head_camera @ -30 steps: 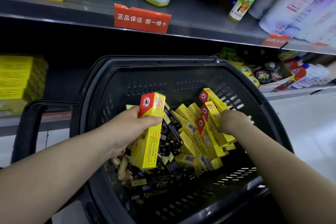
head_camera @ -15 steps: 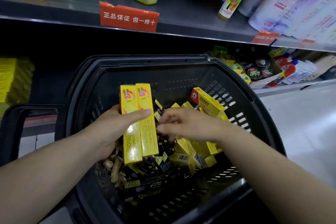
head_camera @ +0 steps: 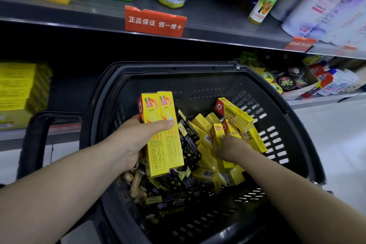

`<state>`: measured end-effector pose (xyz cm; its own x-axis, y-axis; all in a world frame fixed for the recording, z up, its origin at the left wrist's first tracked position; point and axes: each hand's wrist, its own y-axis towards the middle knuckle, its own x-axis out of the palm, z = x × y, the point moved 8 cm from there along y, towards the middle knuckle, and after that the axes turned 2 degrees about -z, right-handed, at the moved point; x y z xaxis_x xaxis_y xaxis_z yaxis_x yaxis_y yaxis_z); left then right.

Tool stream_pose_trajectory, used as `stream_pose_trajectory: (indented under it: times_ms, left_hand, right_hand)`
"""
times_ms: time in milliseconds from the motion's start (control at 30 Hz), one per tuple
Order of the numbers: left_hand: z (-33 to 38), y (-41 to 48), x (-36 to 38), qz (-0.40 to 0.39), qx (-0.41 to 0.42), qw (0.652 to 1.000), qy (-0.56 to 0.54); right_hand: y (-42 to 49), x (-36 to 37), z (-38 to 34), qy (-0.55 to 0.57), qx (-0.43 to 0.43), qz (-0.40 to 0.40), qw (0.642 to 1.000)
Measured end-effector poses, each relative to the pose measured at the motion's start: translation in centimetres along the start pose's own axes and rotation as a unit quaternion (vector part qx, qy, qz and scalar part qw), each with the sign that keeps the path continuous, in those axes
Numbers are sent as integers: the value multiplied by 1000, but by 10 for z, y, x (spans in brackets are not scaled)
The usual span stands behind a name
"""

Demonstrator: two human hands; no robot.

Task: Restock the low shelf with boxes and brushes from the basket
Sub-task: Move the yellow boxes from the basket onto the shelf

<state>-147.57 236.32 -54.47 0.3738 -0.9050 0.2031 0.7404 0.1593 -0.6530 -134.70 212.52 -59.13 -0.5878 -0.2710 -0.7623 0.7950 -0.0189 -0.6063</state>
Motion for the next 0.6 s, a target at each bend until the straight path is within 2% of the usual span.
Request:
stream_pose_trajectory:
  times_ms: [67, 133, 233, 333, 433, 600]
  left_hand:
    - [2, -3, 0, -11, -3, 1000, -25]
    - [7, -7, -1, -19, -1, 999, -40]
    - [21, -15, -6, -11, 28, 997, -77]
    - [35, -25, -17, -12, 64, 993, -103]
    - [47, -36, -34, -13, 108, 985, -133]
    - [61, -55, -80, 3, 152, 975, -159]
  right_hand:
    - [-23, -32, -23, 134, -82, 17, 987]
    - [-61, -69, -47, 290, -185, 59, 937]
    - [-123, -109, -80, 374, -329, 125, 858]
    - [-158, -121, -107, 423, -390, 134, 807]
    - [-176, -126, -137, 428, -435, 104, 785]
    - [-199, -124, -193, 441, -514, -27, 736]
